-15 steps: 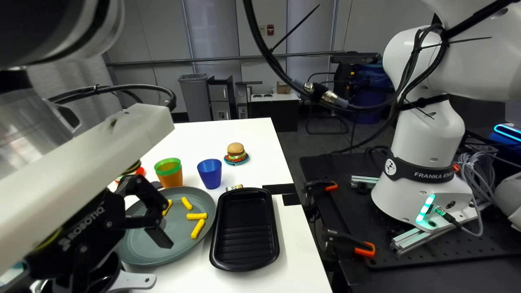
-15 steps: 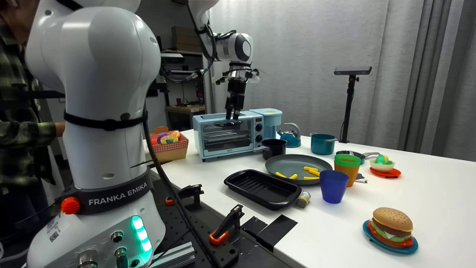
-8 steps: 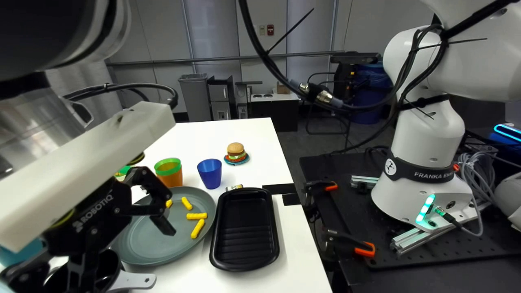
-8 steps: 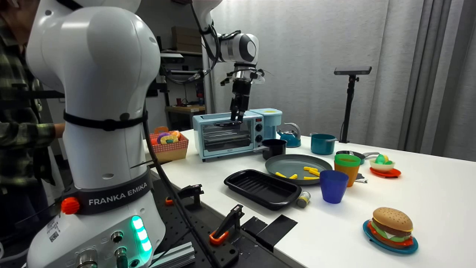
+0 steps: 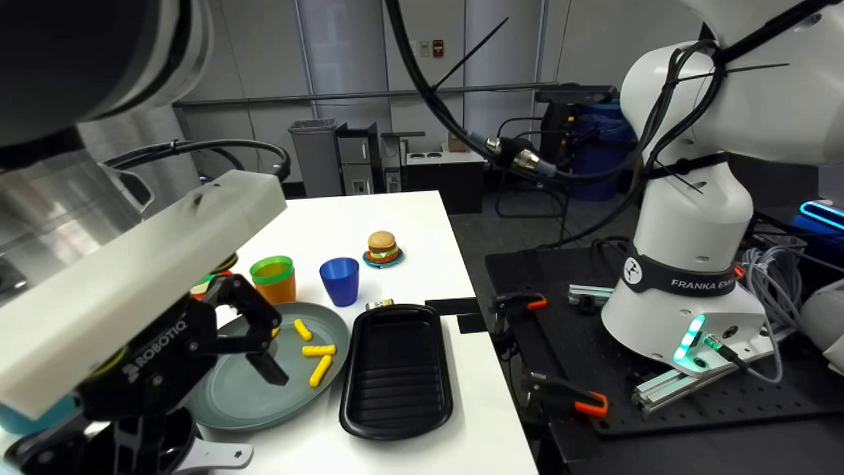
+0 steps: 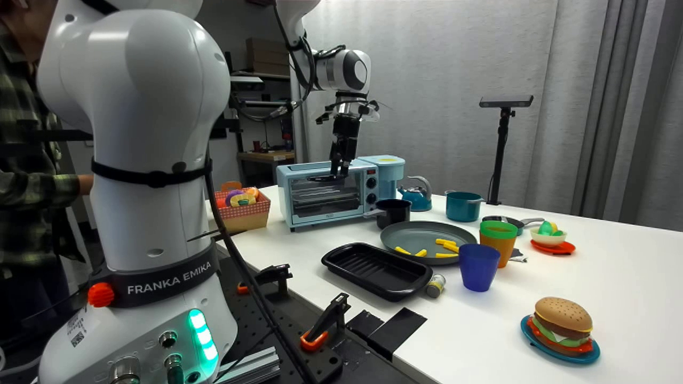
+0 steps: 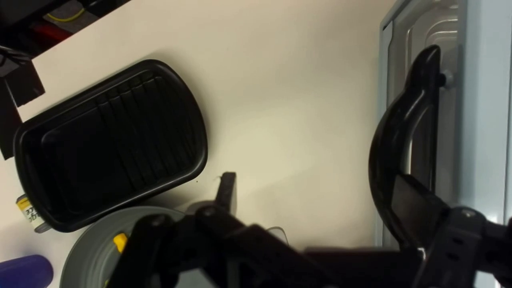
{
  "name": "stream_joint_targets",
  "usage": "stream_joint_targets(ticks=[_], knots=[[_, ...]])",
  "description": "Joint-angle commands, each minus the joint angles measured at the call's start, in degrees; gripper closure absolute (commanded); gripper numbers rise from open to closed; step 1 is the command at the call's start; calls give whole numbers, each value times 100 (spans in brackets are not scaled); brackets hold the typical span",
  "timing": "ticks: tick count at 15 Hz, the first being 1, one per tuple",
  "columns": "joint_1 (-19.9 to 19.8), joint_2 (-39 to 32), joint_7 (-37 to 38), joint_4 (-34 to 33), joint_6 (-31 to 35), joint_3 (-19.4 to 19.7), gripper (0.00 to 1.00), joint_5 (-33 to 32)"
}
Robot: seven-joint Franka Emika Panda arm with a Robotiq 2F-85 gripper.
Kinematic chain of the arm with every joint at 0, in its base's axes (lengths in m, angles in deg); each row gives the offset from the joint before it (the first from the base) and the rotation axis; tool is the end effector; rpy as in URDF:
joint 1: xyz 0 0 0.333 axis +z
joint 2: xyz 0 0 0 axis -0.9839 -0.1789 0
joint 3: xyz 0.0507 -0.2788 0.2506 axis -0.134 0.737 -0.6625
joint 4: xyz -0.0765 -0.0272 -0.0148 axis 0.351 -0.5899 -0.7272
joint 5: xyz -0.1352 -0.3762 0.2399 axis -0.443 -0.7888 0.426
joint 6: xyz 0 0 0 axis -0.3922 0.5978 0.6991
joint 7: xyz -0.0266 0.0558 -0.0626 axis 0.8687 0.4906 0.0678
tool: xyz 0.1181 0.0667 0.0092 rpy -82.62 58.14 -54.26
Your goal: Open the oven door
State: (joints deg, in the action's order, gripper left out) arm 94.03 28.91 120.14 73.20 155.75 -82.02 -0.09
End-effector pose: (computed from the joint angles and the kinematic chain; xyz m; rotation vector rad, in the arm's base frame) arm 0.6192 0.2305 0.2820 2.9621 -0.6654 -0.4114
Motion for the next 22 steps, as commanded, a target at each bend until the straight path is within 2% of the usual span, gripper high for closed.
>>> stream_joint_targets(ticks=[1,22], knots=[[35,-35,81,-28,39,-8,0,27],[75,-247,75,-48,64,6,0,80]])
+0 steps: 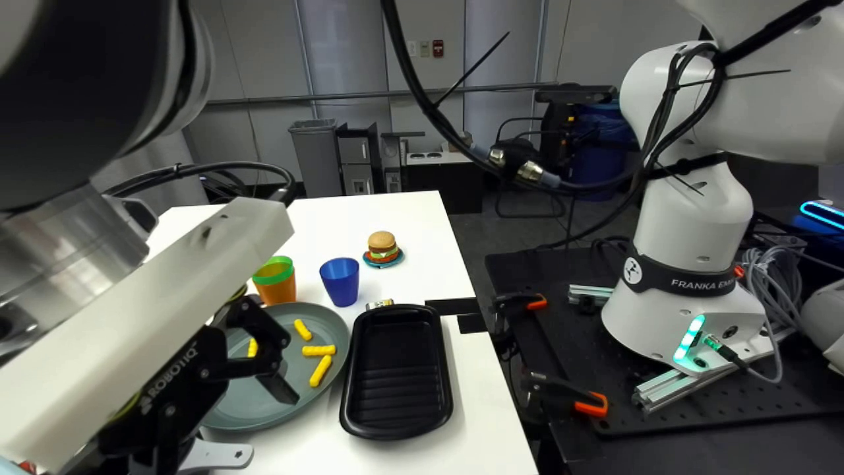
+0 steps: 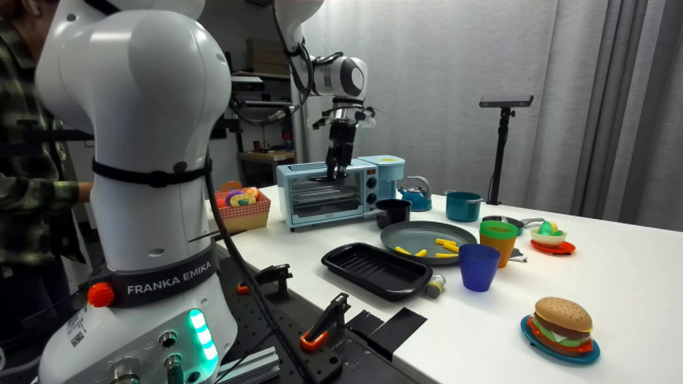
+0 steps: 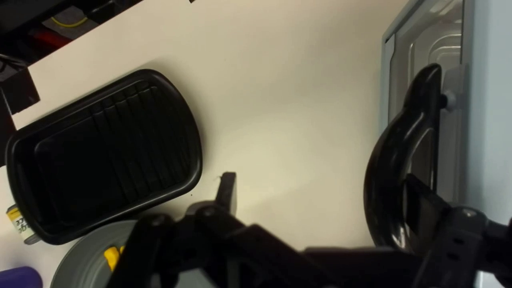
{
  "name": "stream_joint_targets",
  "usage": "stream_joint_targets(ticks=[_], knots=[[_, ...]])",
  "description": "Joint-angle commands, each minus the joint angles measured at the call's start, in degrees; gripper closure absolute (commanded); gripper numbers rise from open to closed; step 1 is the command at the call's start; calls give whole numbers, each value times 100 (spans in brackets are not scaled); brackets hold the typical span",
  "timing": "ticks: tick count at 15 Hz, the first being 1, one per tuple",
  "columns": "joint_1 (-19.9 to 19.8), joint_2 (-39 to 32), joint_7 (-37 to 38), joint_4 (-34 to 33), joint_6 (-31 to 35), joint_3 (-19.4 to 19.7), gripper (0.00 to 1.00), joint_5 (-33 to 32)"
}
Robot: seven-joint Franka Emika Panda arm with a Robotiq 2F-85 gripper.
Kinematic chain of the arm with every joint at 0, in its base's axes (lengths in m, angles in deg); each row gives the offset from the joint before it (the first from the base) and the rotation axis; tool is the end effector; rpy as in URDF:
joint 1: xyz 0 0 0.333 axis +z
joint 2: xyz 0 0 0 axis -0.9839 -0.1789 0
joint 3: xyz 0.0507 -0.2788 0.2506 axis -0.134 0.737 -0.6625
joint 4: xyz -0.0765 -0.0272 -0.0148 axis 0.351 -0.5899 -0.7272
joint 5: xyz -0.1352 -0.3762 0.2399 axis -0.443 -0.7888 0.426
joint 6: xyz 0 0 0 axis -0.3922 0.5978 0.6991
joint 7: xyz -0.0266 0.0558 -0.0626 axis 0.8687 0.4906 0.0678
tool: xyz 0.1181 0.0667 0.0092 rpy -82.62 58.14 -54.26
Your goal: Open the oven door
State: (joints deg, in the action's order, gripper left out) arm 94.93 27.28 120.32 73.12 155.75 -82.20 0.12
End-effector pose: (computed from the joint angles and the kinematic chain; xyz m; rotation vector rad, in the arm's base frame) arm 0.6135 0.2421 0.2640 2.9497 -0.6427 -0.4483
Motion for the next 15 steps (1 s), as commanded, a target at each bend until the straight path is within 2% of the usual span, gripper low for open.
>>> stream_joint_targets(ticks=[1,15], knots=[[-13,-101,58,-48,64,25,0,63],[-213,-9,-40,147,168,192,0,161]])
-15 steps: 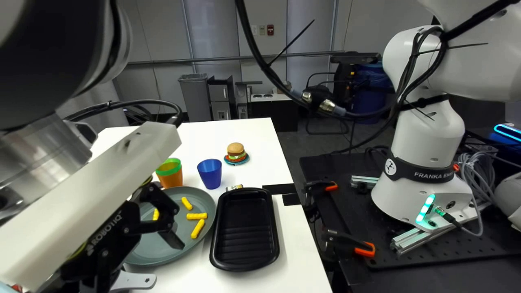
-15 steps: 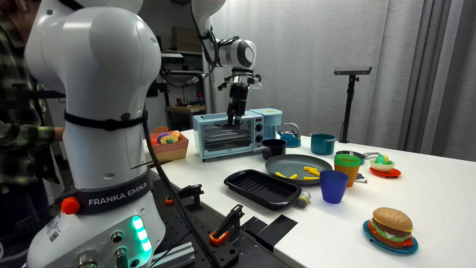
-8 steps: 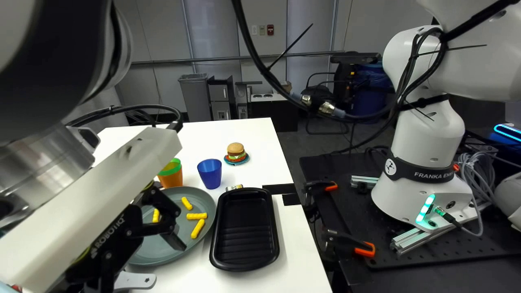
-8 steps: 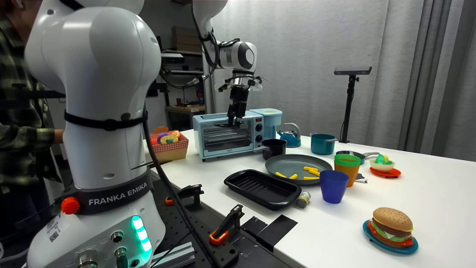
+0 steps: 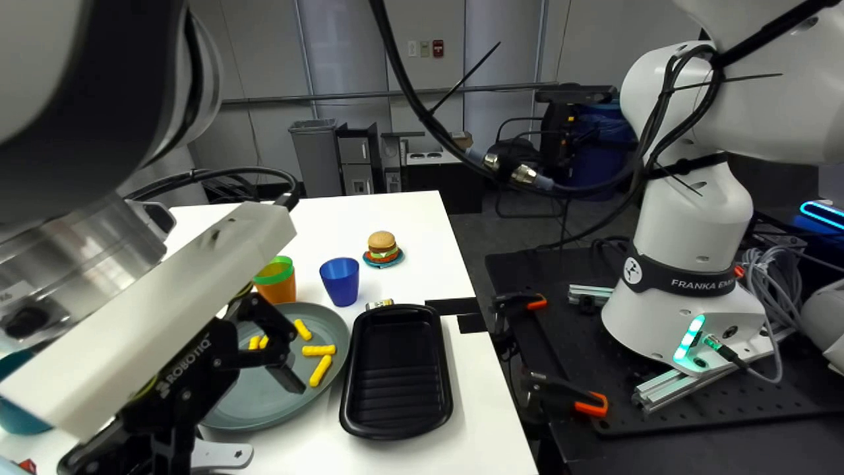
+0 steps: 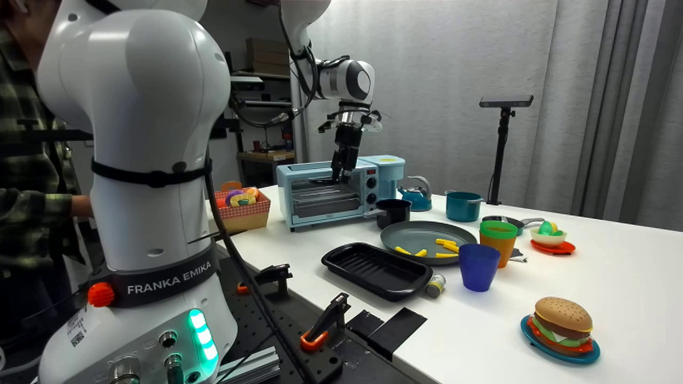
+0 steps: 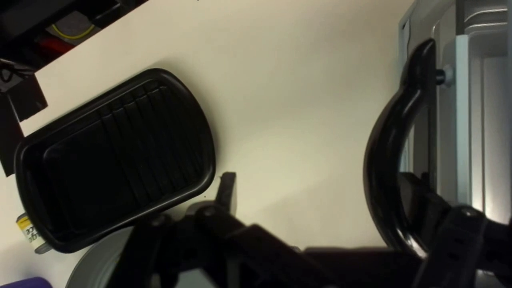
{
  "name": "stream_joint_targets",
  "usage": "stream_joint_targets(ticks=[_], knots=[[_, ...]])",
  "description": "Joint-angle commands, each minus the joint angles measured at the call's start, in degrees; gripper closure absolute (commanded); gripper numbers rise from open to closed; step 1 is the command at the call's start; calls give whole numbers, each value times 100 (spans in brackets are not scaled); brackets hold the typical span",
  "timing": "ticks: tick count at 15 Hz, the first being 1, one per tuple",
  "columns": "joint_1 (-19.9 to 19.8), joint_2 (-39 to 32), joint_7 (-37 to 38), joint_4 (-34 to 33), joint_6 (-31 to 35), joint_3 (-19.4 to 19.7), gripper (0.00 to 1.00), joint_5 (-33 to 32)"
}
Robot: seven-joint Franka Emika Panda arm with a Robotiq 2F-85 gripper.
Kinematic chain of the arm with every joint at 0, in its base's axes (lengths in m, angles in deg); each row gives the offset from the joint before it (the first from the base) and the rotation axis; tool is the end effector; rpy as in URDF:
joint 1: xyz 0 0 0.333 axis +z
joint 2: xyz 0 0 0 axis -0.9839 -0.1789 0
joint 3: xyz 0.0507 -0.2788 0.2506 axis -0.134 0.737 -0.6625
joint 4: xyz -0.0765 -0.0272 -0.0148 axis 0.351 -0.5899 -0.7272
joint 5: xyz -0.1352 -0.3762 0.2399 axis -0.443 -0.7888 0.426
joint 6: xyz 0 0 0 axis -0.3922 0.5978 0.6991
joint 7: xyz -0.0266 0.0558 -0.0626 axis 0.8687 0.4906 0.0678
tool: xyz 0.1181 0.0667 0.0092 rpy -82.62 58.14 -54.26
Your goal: Open the oven door
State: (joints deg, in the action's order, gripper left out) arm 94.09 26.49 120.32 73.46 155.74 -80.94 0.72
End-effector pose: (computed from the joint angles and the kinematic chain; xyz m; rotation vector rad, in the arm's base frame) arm 0.6182 0.2198 0.2519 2.9271 -0.7033 -0.4779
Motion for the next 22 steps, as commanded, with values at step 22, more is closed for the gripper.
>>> stream_joint_targets(ticks=[22], knots=[[-562,-139,-1124,447,529,303,2,494]])
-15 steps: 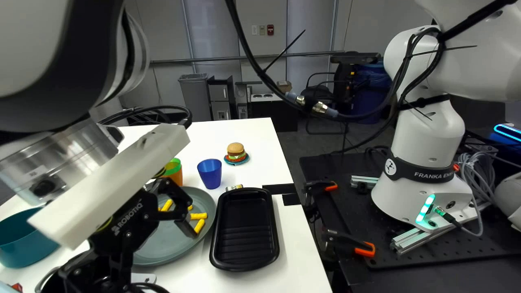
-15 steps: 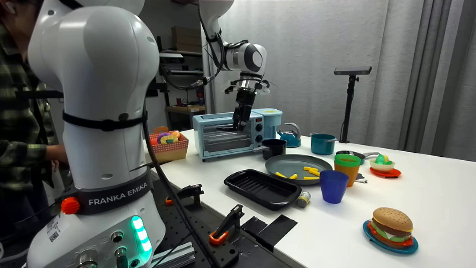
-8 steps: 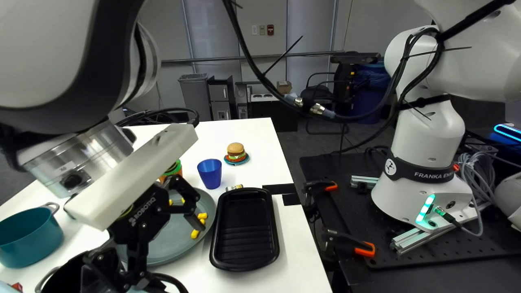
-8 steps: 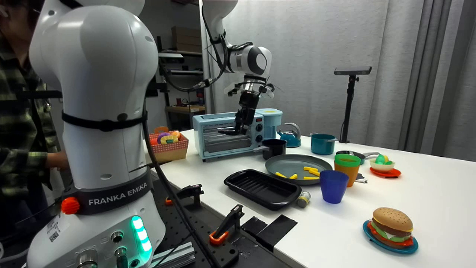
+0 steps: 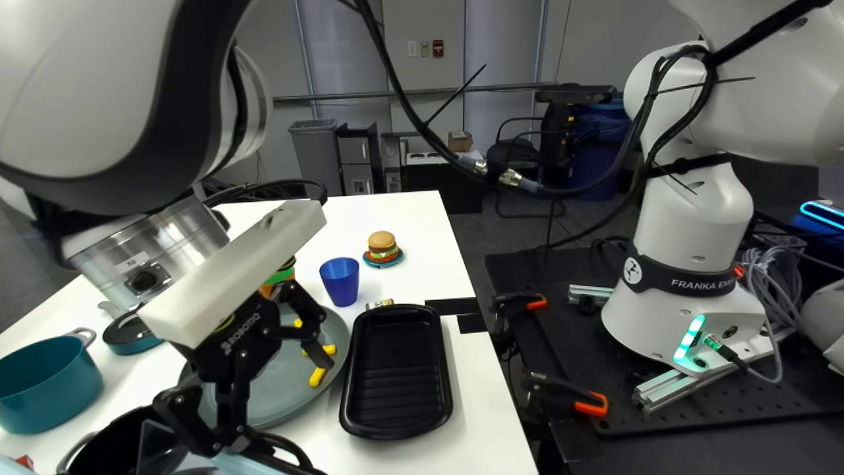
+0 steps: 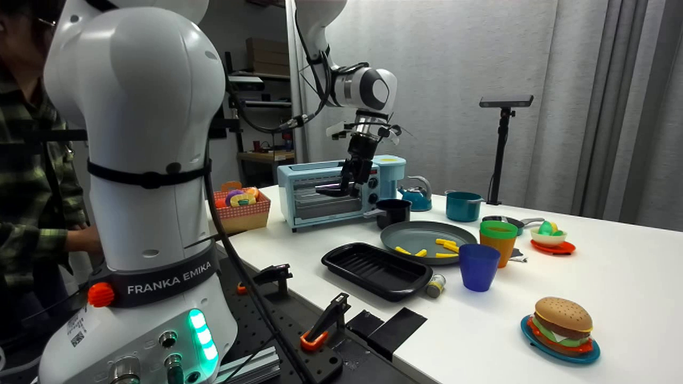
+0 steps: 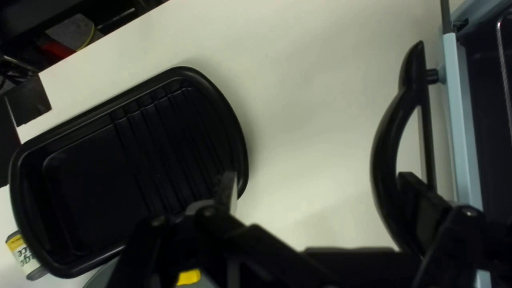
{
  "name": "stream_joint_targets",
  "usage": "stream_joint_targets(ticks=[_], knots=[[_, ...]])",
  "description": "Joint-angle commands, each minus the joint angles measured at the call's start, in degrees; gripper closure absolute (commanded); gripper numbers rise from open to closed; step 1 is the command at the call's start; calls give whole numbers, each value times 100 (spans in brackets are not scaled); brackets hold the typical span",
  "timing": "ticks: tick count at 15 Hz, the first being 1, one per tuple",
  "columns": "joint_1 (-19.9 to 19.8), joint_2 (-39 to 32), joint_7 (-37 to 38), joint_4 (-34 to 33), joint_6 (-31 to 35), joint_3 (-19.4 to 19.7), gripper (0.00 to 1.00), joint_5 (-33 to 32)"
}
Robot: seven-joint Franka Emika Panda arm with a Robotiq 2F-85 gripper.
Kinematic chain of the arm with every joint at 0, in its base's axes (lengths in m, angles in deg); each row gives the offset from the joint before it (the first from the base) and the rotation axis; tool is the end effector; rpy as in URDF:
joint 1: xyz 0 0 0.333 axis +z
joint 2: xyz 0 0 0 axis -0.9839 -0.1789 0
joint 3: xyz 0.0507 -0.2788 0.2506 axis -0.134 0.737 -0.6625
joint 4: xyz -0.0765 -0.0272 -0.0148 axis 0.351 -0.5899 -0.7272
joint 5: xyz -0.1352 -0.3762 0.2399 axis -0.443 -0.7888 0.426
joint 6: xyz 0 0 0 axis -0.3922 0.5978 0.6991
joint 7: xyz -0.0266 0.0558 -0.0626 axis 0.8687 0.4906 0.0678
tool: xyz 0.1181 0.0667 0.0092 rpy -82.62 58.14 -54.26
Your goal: Open the oven door
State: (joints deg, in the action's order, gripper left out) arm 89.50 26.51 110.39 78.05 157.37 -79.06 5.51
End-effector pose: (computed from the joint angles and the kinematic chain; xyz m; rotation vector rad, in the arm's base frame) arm 0.6095 0.1504 0.2193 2.9801 -0.7030 -0.6106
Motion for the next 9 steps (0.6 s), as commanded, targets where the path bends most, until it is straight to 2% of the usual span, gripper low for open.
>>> stream_joint_targets(ticks=[1,2,5,9], knots=[[-111,-141,-161,-9,382,131,12,13],[-121,-137,-188,-2,395,148,17,10],[-125,-185,-237,-28,423,186,3,-3],[-129,-232,-321,-43,431,225,0,10]])
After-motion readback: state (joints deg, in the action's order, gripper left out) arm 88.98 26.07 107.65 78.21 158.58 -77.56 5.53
